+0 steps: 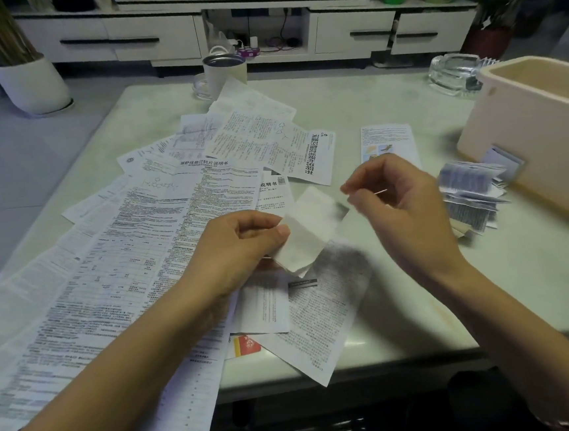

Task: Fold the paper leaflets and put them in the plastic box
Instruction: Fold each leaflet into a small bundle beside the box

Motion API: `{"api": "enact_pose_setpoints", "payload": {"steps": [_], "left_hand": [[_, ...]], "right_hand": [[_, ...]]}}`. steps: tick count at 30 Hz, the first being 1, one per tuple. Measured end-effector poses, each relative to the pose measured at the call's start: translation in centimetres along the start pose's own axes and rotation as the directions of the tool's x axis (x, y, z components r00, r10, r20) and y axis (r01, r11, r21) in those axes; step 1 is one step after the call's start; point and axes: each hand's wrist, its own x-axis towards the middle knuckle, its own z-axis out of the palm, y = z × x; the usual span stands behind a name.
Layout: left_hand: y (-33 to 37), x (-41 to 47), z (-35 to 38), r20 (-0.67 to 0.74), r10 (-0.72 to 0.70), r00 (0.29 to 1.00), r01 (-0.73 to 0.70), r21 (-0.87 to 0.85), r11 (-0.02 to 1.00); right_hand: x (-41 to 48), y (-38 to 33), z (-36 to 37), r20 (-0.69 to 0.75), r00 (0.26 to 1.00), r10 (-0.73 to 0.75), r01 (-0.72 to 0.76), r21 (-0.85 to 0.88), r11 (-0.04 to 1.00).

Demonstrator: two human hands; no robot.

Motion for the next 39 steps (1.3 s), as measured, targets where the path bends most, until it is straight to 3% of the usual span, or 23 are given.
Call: {"api": "enact_pose_setpoints", "payload": {"steps": [5, 7, 12, 15, 20, 23, 28, 32, 37, 39], "left_hand": [[0.1, -0.3, 0.5, 0.051, 0.066, 0.996, -0.065, -0.018, 0.998], [0.1, -0.3, 0.6, 0.050, 0.101, 0.994, -0.101, 0.004, 0.995], [-0.1, 0.1, 0.2, -0.029, 0.273, 0.961, -0.263, 0.189, 0.946], [-0.1, 0.3, -0.1, 0.010, 0.356, 0.934, -0.340, 0.319, 0.884], [-0.7, 0.2, 0.1, 0.063, 0.409, 0.911, -0.381, 0.513, 0.769], [-0.8, 0.3, 0.2, -0.020, 0.336, 0.942, -0.296, 0.428, 0.854], [-0.9, 0.3, 0.4, -0.095, 0.270, 0.958, -0.225, 0.332, 0.916], [-1.0, 0.4, 0.3, -0.059, 0.272, 0.961, -0.247, 0.266, 0.932], [-1.3, 0.4, 0.4, 0.026, 0.320, 0.947, -0.318, 0.230, 0.920], [-1.3, 0.3, 0.6, 0.038, 0.334, 0.942, -0.332, 0.248, 0.910]], "right_hand": [[-1.3, 0.4, 1.1, 0.343, 0.939, -0.014, 0.076, -0.171, 0.982], [-1.3, 0.1, 1.3, 0.392, 0.920, 0.024, 0.023, -0.114, 0.993], [-1.2, -0.3, 1.4, 0.448, 0.886, 0.122, -0.160, 0.048, 0.986], [-1.1, -0.2, 1.3, 0.458, 0.869, 0.185, -0.268, 0.124, 0.955], [-1.0, 0.0, 1.3, 0.358, 0.905, 0.231, -0.302, 0.157, 0.940], [-0.9, 0.0, 1.1, 0.343, 0.893, 0.291, -0.374, 0.206, 0.904], [-1.1, -0.4, 1.2, 0.485, 0.811, 0.328, -0.463, 0.190, 0.866], [-0.9, -0.5, 0.9, 0.488, 0.797, 0.355, -0.491, 0.182, 0.852], [-0.7, -0.8, 0.1, 0.583, 0.722, 0.373, -0.504, 0.073, 0.861], [-0.5, -0.7, -0.1, 0.559, 0.747, 0.361, -0.473, 0.065, 0.879]]}}
